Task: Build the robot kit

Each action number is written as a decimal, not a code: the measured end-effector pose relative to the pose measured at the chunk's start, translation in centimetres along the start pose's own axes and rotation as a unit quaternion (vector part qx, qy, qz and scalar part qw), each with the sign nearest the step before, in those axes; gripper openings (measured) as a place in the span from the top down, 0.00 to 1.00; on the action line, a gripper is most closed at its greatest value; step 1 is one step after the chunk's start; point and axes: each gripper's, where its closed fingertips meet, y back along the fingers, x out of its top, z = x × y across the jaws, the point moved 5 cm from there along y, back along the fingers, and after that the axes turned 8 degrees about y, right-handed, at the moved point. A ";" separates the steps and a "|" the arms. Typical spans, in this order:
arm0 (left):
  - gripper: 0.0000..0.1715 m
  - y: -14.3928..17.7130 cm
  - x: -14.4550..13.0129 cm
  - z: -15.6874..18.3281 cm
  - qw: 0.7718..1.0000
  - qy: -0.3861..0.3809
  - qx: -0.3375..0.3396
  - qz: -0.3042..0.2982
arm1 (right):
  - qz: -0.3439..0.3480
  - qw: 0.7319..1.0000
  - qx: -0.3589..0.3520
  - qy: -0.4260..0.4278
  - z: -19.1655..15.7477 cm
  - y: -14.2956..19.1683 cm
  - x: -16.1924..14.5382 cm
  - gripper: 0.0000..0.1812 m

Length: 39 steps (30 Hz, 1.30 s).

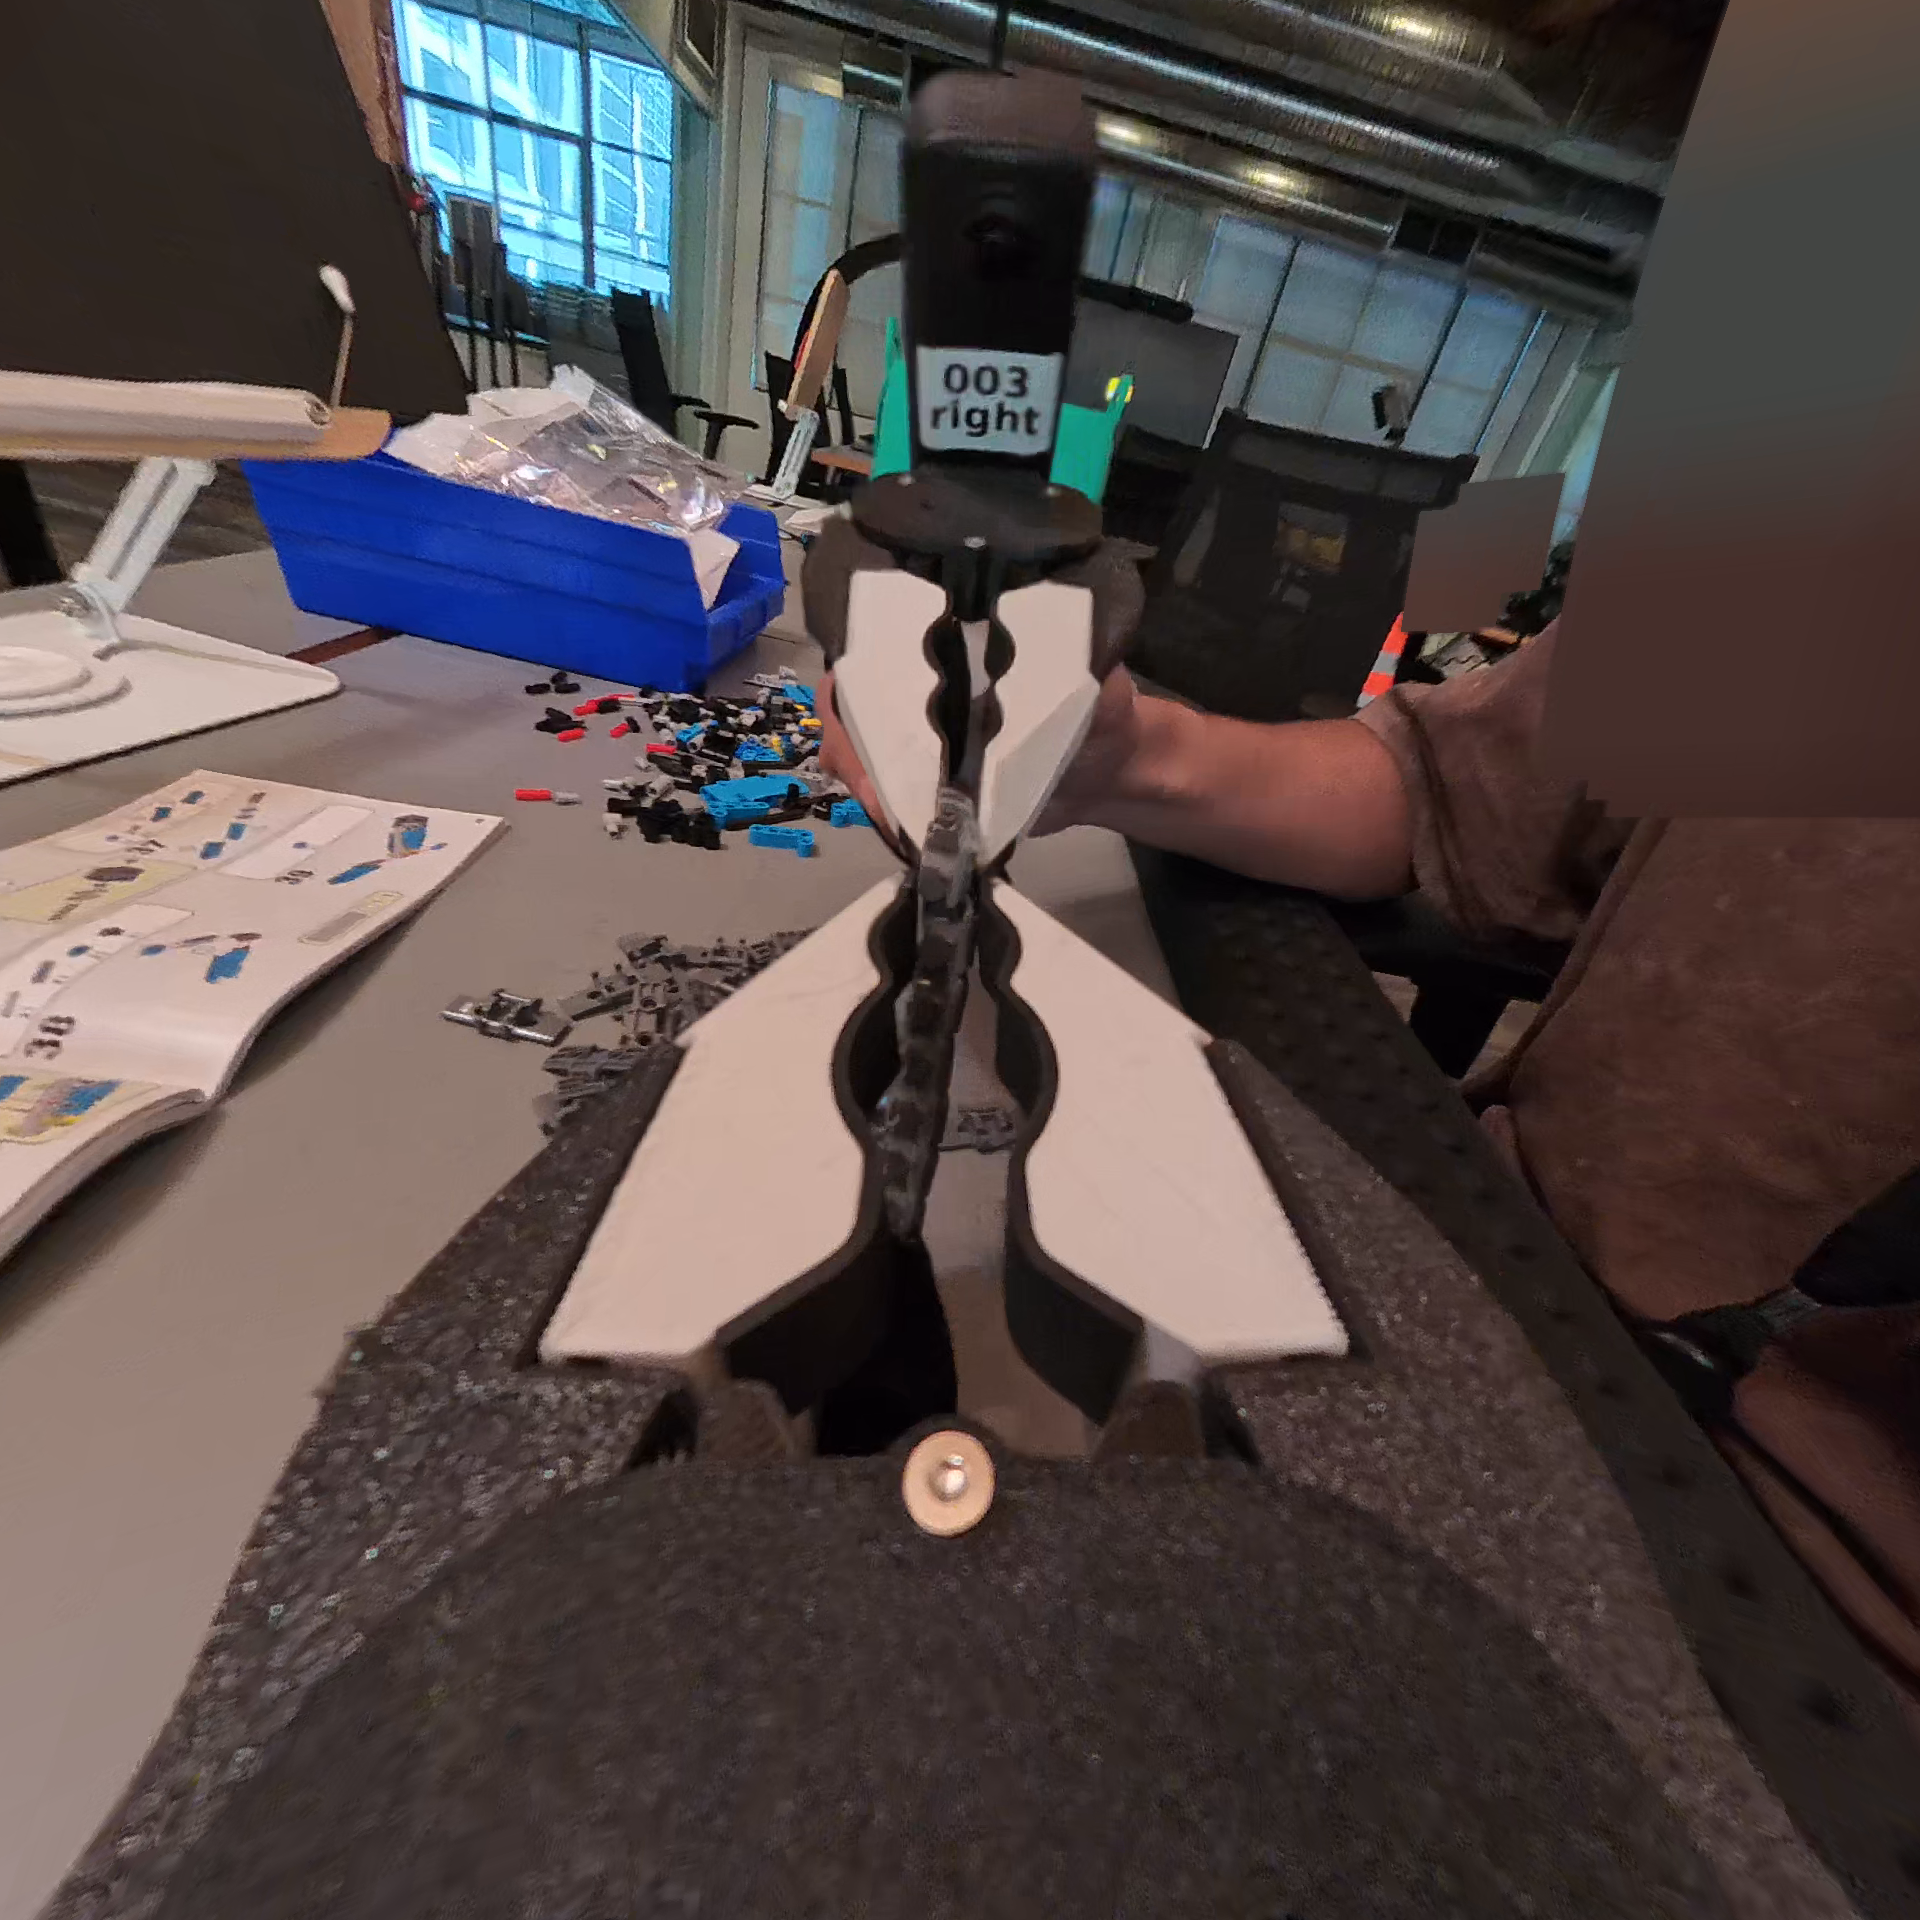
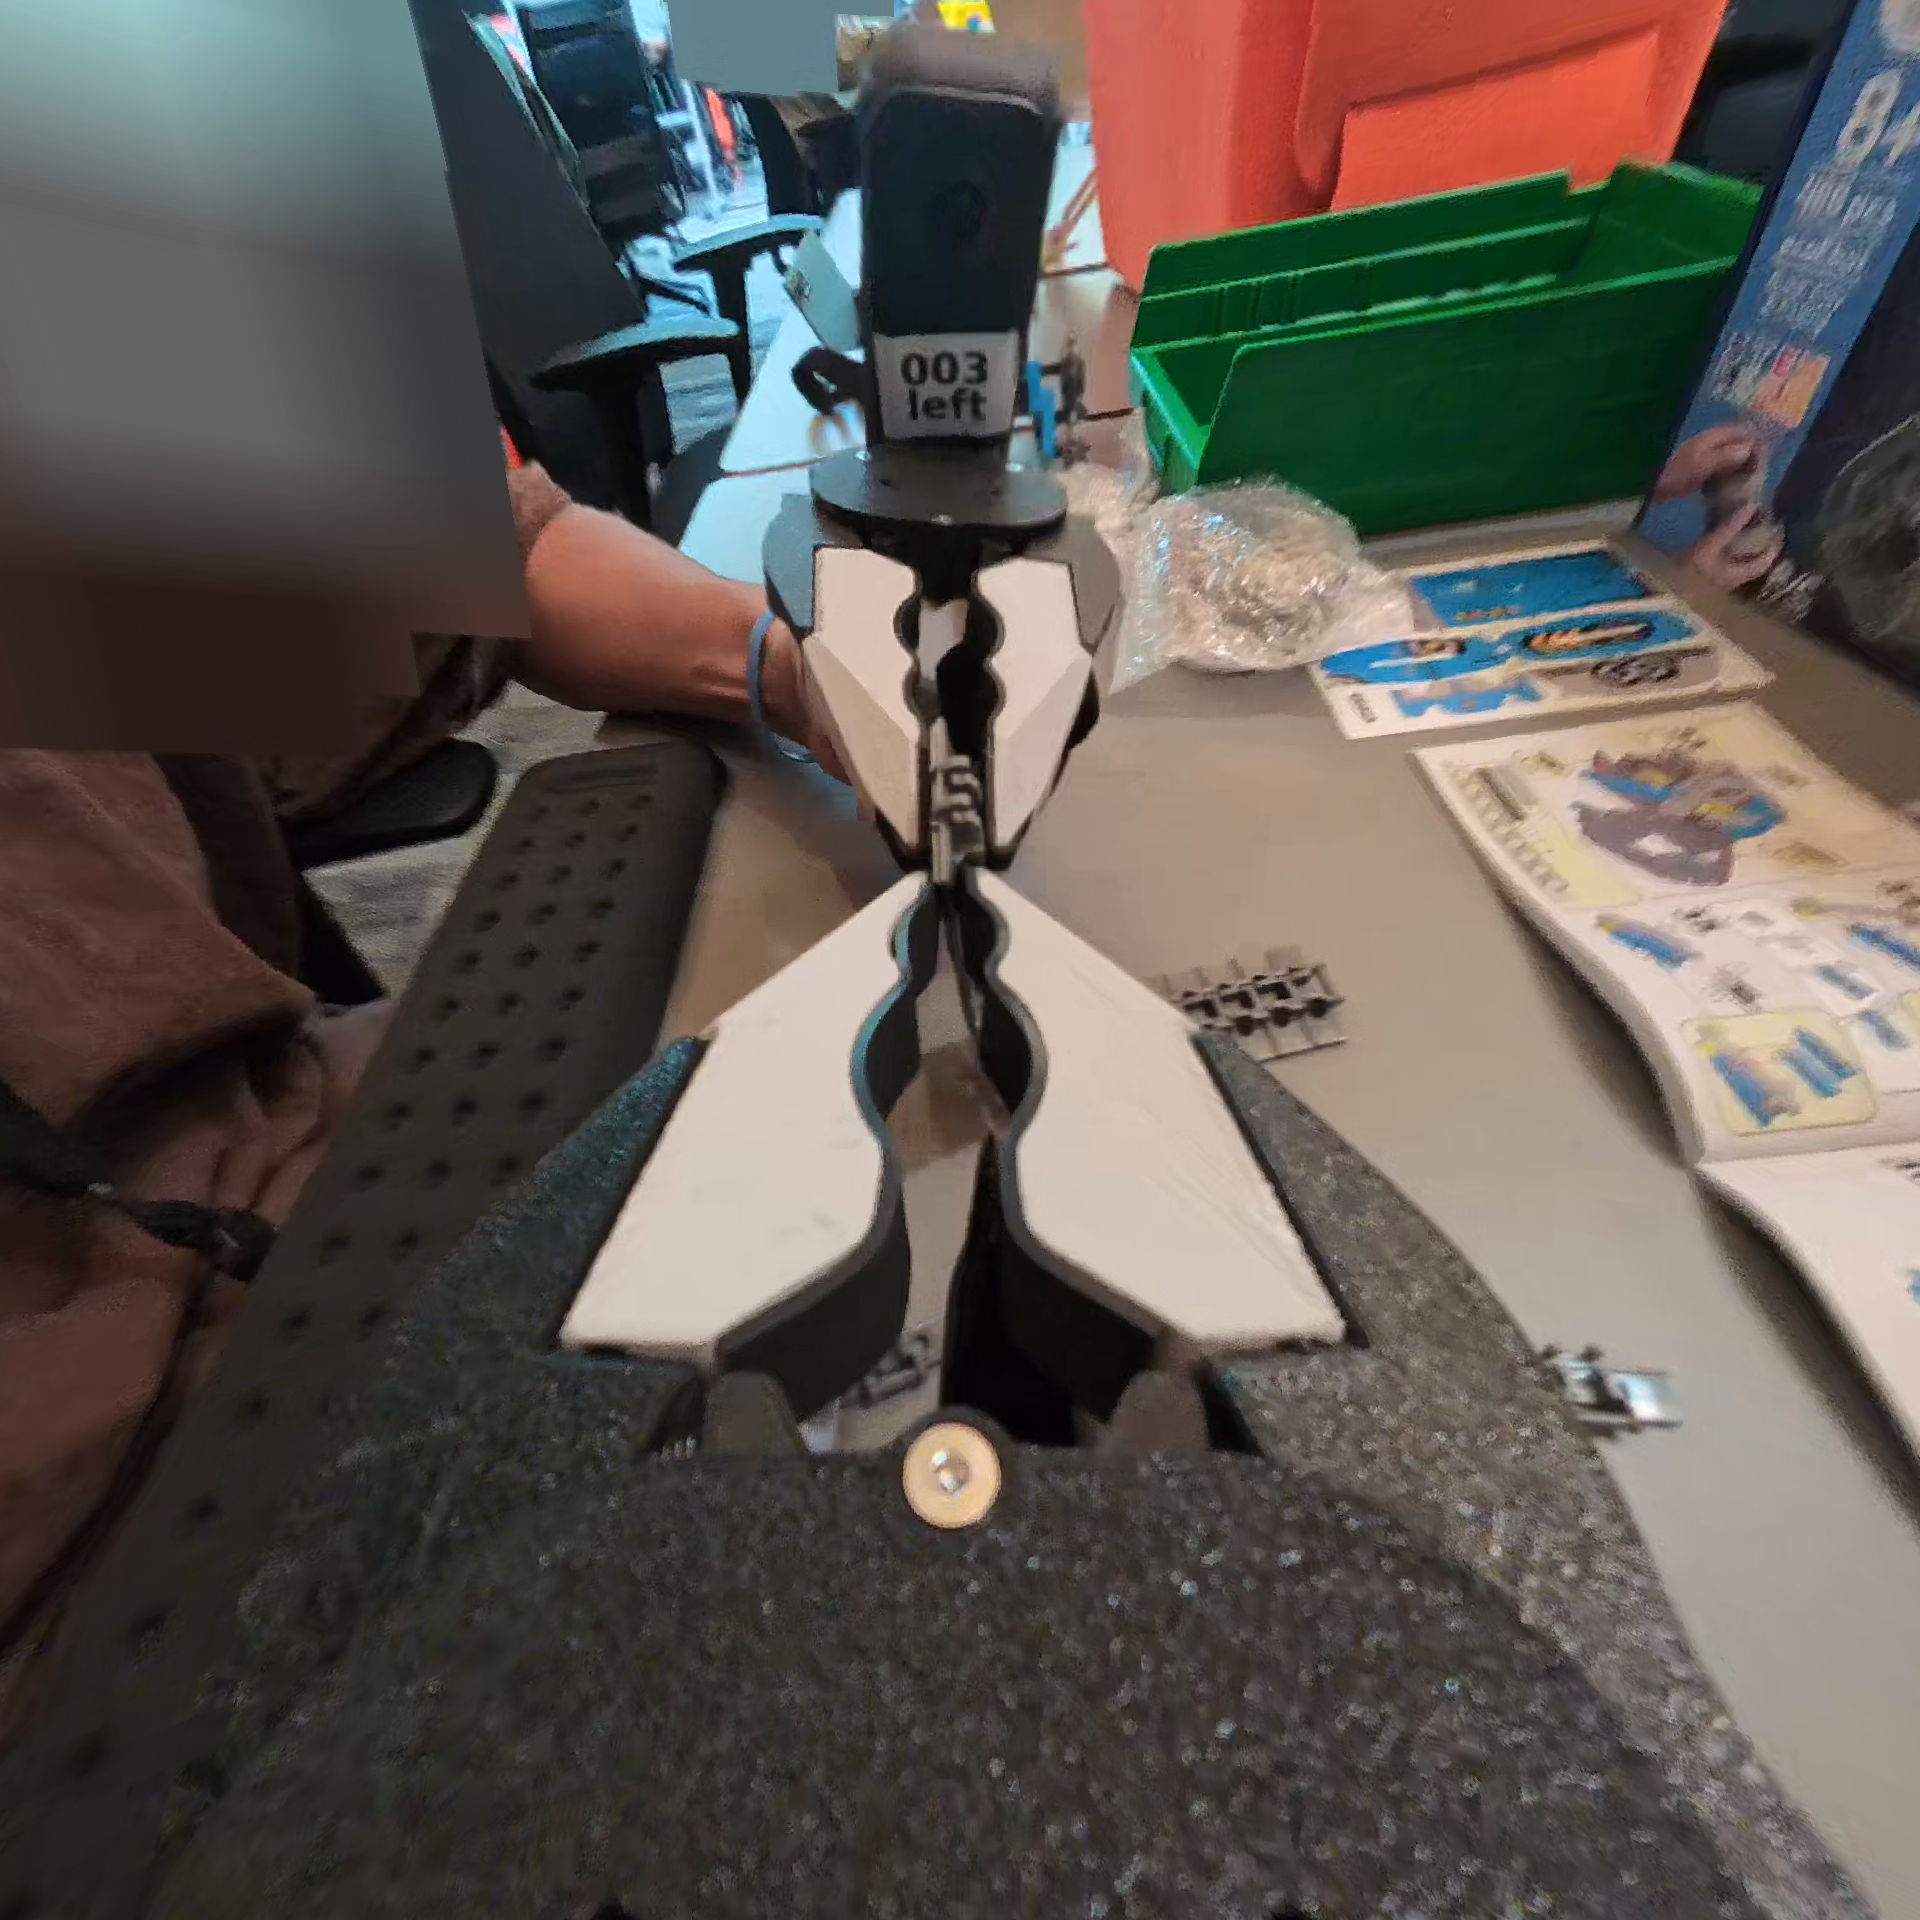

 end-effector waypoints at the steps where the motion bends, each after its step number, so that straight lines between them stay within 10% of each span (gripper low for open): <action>1: 0.94 0.2 0.2 0.1 1.000 -0.010 0.004 0.005 | 0.004 1.000 0.010 -0.020 0.1 0.2 0.0 0.98; 39: 0.96 0.1 0.1 -0.2 1.000 0.014 0.008 0.009 | -0.003 0.997 -0.050 0.067 0.1 -0.1 -0.1 0.94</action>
